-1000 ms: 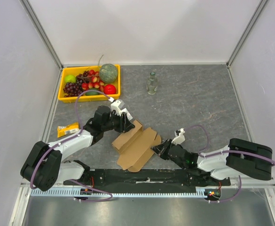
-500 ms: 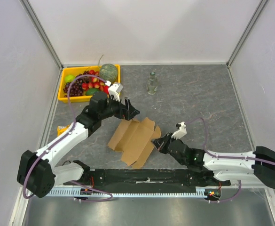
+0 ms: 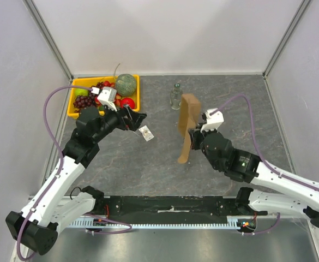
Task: Fold the paper box
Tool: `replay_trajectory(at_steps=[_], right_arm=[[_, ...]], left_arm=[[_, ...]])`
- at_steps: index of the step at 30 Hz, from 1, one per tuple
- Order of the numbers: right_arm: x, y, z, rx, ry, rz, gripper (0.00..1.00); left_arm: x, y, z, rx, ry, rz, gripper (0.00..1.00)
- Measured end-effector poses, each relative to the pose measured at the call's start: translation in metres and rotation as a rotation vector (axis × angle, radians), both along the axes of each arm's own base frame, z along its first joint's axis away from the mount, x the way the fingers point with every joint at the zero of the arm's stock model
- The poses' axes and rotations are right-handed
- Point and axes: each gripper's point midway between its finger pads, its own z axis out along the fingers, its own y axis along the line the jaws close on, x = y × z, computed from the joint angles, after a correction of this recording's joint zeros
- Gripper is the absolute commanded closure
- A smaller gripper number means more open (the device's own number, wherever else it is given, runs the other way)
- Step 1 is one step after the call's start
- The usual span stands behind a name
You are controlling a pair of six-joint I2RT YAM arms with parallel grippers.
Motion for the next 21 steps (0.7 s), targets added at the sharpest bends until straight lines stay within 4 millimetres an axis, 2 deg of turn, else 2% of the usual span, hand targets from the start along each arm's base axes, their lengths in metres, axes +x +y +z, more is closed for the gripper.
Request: replay_trajectory(at_steps=[3, 7, 12, 16, 21], right_arm=[[0.006, 0.000, 0.035, -0.184, -0.095, 0.069, 1.00], [0.008, 0.007, 0.059, -0.429, -0.168, 0.198, 1.00], [0.006, 0.012, 0.066, -0.653, -0.172, 0.342, 1.00], [0.006, 0.012, 0.070, -0.808, -0.154, 0.421, 1.00], [0.003, 0.012, 0.058, -0.988, -0.120, 0.547, 1.00]], left_arm=[[0.003, 0.012, 0.006, -0.007, -0.018, 0.038, 0.03], [0.010, 0.028, -0.002, -0.001, -0.002, 0.089, 0.03], [0.010, 0.041, -0.022, 0.024, 0.052, 0.124, 0.03], [0.010, 0.053, -0.027, 0.036, 0.064, 0.157, 0.05], [0.008, 0.061, -0.026, 0.041, 0.055, 0.179, 0.16]])
